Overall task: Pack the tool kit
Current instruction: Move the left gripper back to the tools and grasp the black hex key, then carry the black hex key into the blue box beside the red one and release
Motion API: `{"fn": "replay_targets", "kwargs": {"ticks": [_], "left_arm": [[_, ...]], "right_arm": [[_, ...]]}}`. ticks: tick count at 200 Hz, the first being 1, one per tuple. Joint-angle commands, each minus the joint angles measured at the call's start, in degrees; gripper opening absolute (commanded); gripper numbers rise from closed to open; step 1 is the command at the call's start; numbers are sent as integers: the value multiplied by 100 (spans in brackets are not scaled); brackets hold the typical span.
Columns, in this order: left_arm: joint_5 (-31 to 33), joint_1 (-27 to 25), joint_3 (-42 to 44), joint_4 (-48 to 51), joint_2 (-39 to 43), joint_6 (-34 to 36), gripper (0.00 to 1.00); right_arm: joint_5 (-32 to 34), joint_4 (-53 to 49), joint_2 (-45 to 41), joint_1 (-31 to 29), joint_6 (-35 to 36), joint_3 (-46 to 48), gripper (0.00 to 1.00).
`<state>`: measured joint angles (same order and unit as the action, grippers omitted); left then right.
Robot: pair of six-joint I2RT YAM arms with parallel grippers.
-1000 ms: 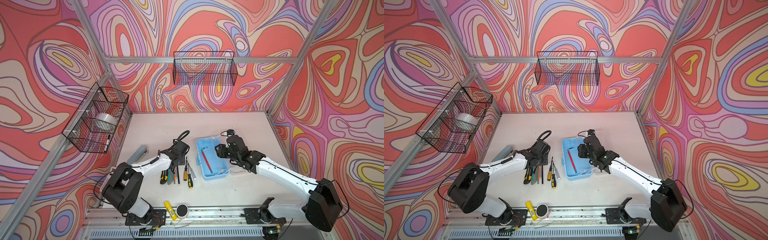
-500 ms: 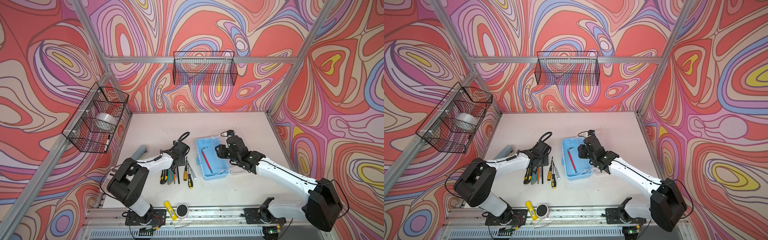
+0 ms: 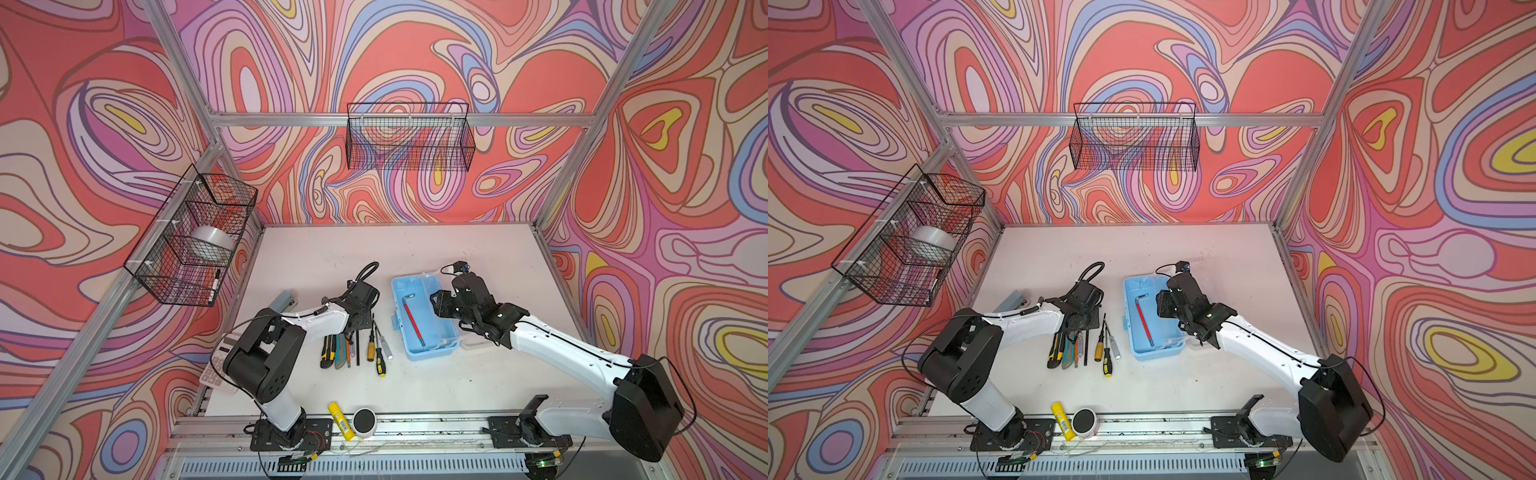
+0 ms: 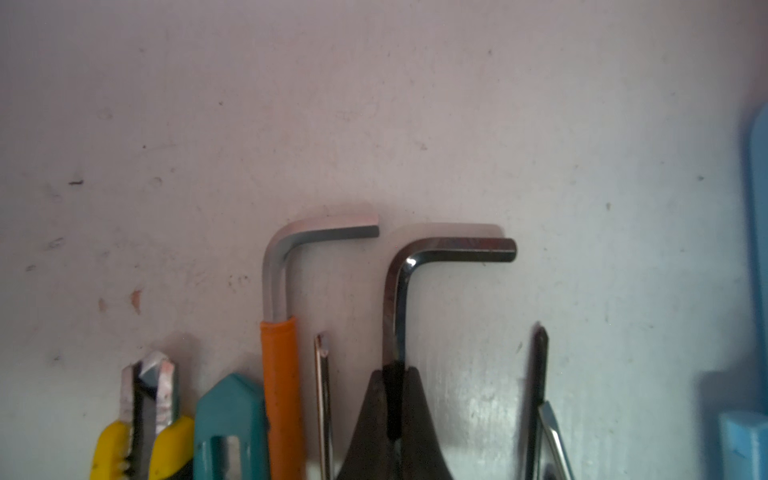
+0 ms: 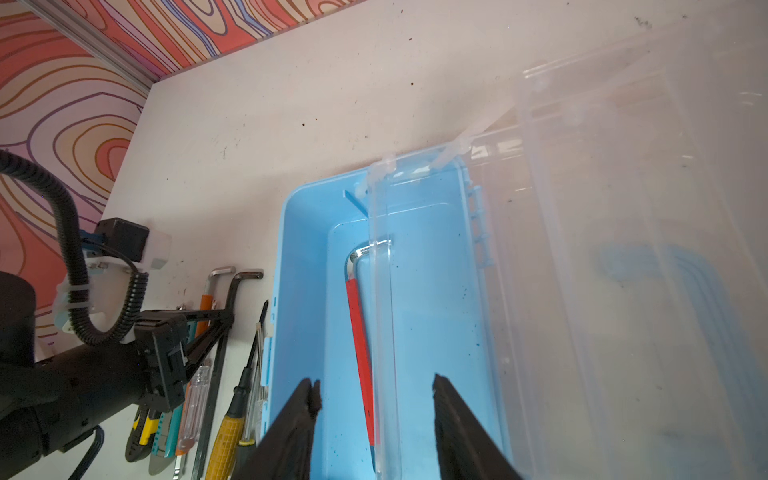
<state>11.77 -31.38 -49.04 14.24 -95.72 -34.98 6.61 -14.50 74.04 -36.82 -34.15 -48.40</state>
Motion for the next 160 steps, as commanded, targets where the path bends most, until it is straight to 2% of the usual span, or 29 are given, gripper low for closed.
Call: {"fn": "replay_targets", "kwargs": {"ticks": [1,60,84,101,160], "left_arm": [[-373,34,-26,132,-131,-9,0],[-485,36,-445,347,1033,39,0],[-665,6,-400,133,1507,-440,0],[-743,-160,-47,-786,1820,-1009,0],[-931,-1014,-299,-2119,1059,-1970,0]], "right_arm": [[102,96,83,-1,23,76,48],[212,-17,-96,16,76,7,48],[283,-26,-229,40,75,12,48],[343,-19,-285,61,81,14,48],[369,-34,-432,124,58,70,48]]}}
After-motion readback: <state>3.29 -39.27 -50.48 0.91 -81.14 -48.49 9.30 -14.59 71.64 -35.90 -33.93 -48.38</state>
